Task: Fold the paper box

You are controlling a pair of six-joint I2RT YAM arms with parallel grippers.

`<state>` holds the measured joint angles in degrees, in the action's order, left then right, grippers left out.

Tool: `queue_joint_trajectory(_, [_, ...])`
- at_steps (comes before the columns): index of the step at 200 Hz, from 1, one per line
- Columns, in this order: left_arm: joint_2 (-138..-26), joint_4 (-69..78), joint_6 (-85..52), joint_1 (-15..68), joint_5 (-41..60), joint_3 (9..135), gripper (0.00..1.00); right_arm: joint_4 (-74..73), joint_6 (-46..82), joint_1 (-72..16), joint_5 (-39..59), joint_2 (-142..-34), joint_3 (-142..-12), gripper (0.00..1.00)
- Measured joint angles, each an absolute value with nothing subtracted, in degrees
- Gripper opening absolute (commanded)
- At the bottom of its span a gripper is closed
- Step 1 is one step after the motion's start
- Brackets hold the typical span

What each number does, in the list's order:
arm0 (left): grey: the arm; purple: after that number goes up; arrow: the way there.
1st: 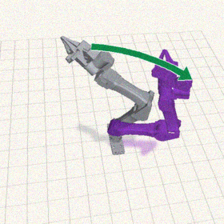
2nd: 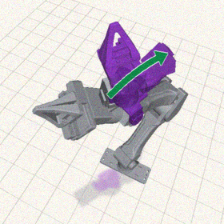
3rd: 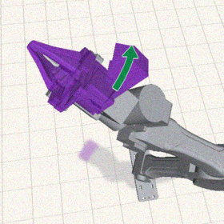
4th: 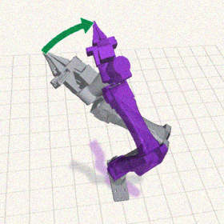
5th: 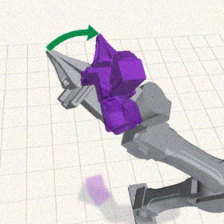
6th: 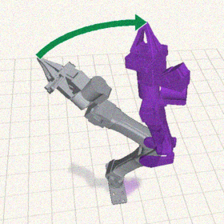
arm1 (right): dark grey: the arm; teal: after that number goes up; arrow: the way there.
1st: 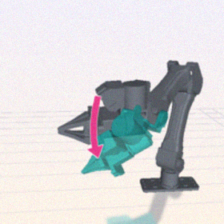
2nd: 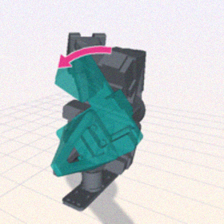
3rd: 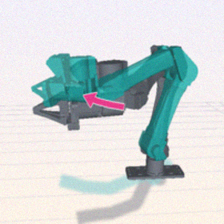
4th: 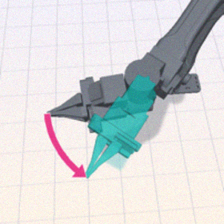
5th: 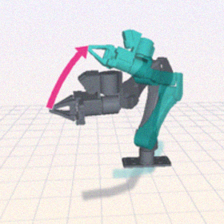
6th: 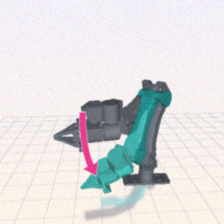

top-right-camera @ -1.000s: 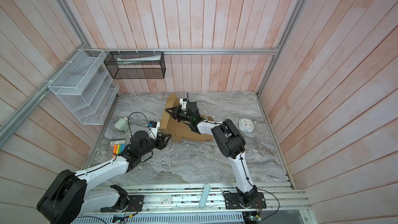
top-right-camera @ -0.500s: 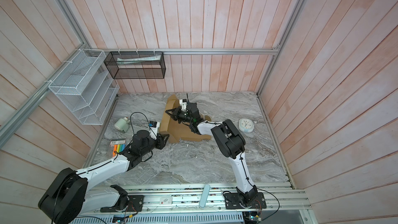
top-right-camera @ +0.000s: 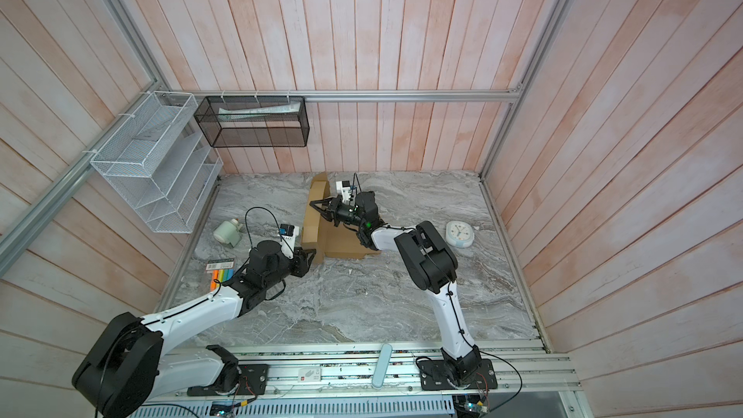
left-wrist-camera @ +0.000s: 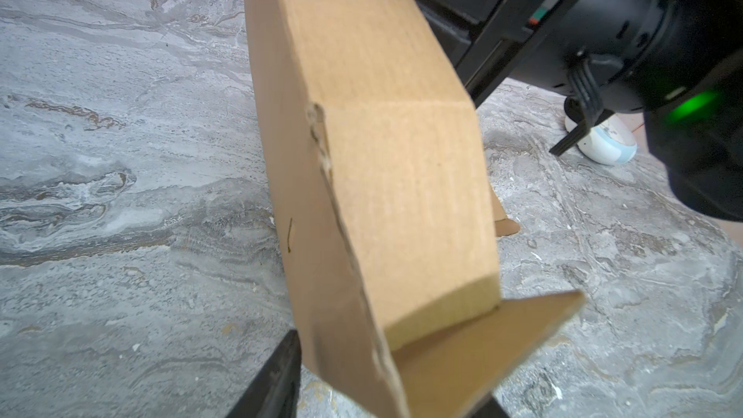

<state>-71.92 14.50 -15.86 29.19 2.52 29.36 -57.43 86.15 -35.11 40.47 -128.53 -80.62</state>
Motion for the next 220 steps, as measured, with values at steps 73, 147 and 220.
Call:
queue_joint_trajectory(73, [-72.8,13.3,-15.7,30.1,0.9,29.9,0.52,-61.7,87.0,-35.1,40.6,-131.3,-80.6,0.0])
queue_joint_trajectory(147, [-74.9,12.9,-16.2,30.5,-2.3,29.9,0.51,-63.1,87.0,-35.1,40.6,-131.5,-80.3,0.0])
queue_joint_trajectory(220, [-78.1,15.4,-17.1,32.4,-6.7,29.9,0.48,-63.2,87.0,-35.1,40.1,-131.5,-80.3,0.0])
